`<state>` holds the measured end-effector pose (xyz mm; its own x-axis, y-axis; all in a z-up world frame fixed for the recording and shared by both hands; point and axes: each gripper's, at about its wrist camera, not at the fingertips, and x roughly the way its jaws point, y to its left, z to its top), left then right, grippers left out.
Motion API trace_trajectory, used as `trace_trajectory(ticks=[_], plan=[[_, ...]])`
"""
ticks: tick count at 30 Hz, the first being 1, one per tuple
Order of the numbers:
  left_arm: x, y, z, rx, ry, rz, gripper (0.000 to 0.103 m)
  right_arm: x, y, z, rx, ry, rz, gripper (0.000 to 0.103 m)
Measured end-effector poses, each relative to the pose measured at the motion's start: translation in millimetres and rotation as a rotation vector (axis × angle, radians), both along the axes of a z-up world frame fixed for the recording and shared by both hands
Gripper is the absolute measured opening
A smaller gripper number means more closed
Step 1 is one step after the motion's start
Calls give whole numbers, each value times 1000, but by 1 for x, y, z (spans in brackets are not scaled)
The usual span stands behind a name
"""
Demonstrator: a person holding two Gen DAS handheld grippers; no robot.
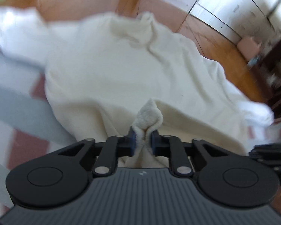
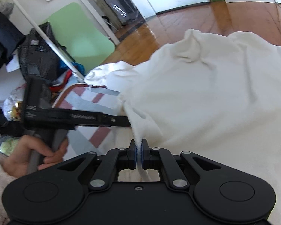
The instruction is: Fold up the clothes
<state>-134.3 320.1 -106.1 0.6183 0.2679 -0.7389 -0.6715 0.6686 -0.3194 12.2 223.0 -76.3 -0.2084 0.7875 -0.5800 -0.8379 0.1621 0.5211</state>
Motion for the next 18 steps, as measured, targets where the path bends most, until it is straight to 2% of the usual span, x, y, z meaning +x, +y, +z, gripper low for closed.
trace_trajectory(ticks=[1,4,5,6,8,13,15,18], plan=[[-2,-8,12,77,18,11,12,-4,-2,1,-17,-17,-2,6],[-21,-34,50,292,71,103,12,-14,-20,1,-147,-83,-49,24],[-34,-43,63,339,77,154,12,-16,-33,-1,-196,-99,-53,37],[-47,-52,72,358,69,198,12,-19,-47,-3,-244,-115,-58,45],[-81,-70,88,340,40,288,12,-23,-88,-6,-300,-156,-79,47],[-135,-100,89,269,51,403,12,-28,-191,-22,-461,-245,-171,48],[-156,-112,90,240,56,449,12,-27,-217,-30,-492,-240,-222,48],[-156,-114,82,241,106,456,12,-34,-237,-42,-518,-243,-280,48]])
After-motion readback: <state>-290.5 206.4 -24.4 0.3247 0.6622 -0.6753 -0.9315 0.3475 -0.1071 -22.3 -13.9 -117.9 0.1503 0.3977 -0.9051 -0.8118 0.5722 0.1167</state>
